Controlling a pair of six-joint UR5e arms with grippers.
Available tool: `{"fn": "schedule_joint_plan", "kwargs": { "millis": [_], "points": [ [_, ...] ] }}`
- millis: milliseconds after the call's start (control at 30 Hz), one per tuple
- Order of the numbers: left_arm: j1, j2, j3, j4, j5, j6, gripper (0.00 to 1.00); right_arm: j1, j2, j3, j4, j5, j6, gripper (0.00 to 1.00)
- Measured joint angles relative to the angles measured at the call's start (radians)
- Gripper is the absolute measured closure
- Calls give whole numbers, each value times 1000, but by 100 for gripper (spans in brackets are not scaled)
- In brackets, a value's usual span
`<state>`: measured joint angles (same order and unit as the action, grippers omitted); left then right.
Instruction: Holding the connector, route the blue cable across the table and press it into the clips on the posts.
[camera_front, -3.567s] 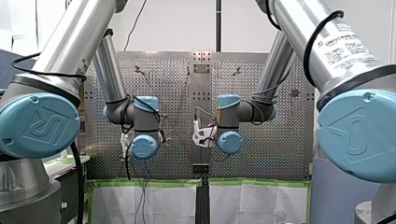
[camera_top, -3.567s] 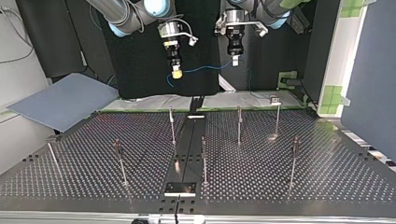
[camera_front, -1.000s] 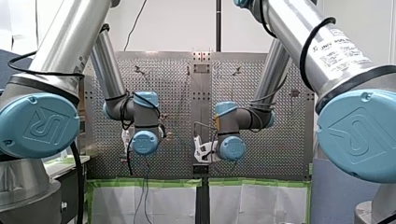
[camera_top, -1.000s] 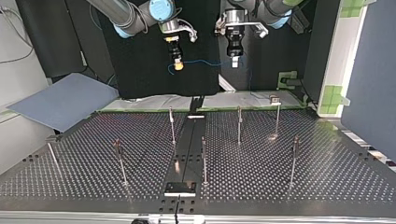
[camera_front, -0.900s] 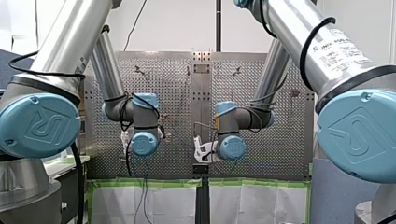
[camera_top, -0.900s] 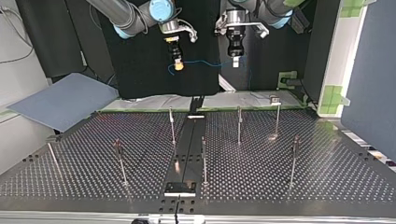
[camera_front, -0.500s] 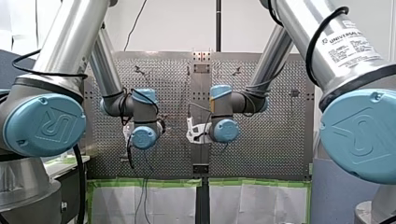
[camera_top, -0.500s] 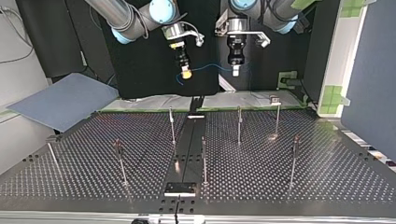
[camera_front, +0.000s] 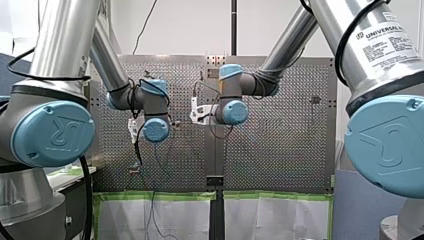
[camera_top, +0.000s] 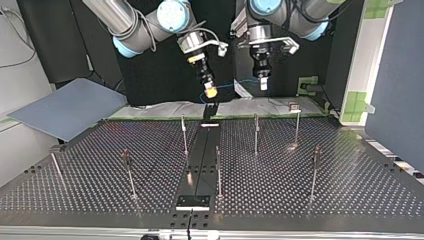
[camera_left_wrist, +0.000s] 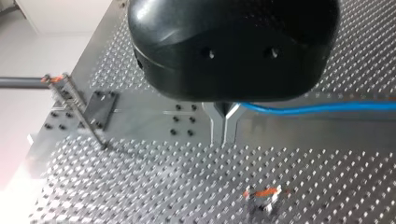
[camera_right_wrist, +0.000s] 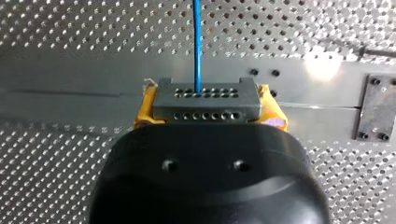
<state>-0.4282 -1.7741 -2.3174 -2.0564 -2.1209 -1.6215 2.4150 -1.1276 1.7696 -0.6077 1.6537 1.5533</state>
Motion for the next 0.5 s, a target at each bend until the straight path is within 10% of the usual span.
{"fn": "schedule_joint_plan", "kwargs": {
  "millis": [500],
  "points": [
    [19,129,59,-129,-129,-24,100,7,3,-131,131,-52,5,100]
  ]
}}
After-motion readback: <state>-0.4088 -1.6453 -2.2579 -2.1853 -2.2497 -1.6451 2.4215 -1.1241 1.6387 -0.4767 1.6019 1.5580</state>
